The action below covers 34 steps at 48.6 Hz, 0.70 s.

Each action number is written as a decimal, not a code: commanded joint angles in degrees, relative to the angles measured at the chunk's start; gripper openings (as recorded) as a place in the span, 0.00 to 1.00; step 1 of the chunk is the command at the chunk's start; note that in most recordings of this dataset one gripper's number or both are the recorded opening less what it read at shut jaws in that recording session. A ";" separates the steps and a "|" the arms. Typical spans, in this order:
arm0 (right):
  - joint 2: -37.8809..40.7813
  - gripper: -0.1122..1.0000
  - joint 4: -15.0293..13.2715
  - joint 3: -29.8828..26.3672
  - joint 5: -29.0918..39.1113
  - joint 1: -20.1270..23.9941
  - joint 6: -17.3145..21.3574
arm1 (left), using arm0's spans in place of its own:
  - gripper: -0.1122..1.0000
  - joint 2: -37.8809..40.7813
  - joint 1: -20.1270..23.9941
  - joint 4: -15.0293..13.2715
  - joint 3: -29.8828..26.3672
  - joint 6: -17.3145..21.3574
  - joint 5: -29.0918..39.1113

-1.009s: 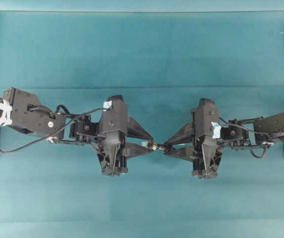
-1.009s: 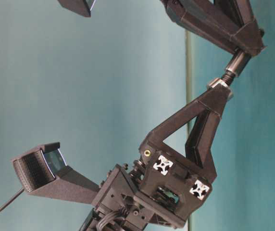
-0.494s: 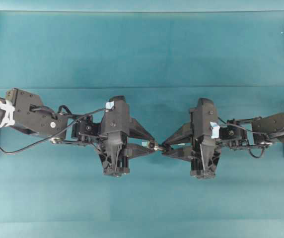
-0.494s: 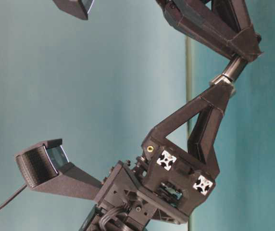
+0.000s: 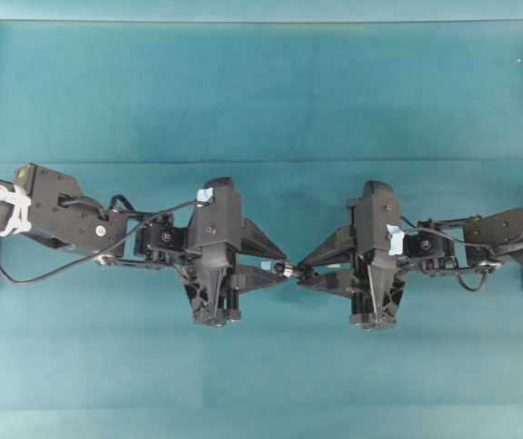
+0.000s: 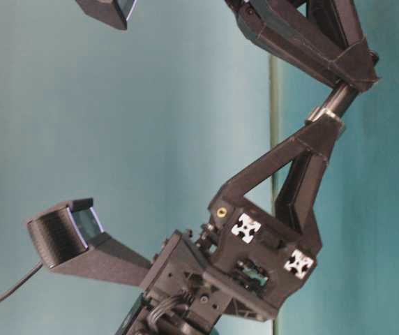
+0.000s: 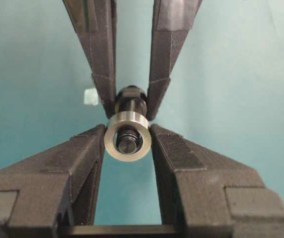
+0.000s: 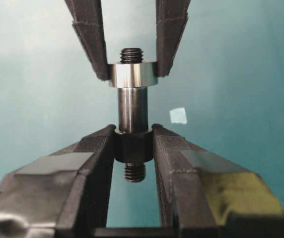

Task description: Insert the washer onto the shaft with both hands.

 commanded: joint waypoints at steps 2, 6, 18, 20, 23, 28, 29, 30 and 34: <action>-0.53 0.10 -0.35 -1.41 -1.05 -0.26 0.09 | 0.42 0.18 -0.18 0.09 -1.49 -0.09 -0.44; -0.44 0.10 -0.79 -1.49 -0.88 -0.26 0.09 | 0.42 0.44 -0.18 0.09 -1.85 0.00 -0.26; 0.00 0.10 -1.76 -2.37 -0.18 -0.62 0.00 | 0.42 0.62 -0.18 0.09 -2.11 0.00 -0.18; 0.00 0.10 -1.76 -2.46 -0.18 -0.62 0.00 | 0.42 0.79 -0.18 0.09 -2.11 0.00 -0.18; 0.09 0.10 -1.85 -2.55 -0.18 -0.70 0.00 | 0.42 0.79 -0.18 0.09 -2.11 0.00 -0.18; 0.00 0.10 -1.93 -2.55 -0.18 -0.62 0.09 | 0.42 1.14 -0.18 0.09 -2.11 0.00 -0.18; 0.00 0.10 -1.93 -2.55 -0.18 -0.62 0.00 | 0.42 1.14 -0.18 0.09 -2.20 0.00 -0.18; 0.09 0.10 -1.85 -2.55 -0.18 -0.70 0.09 | 0.42 1.23 -0.18 0.09 -2.20 0.00 -0.18; 0.00 0.10 -1.93 -2.55 -0.18 -0.70 0.09 | 0.42 1.41 -0.18 0.09 -2.37 0.00 -0.18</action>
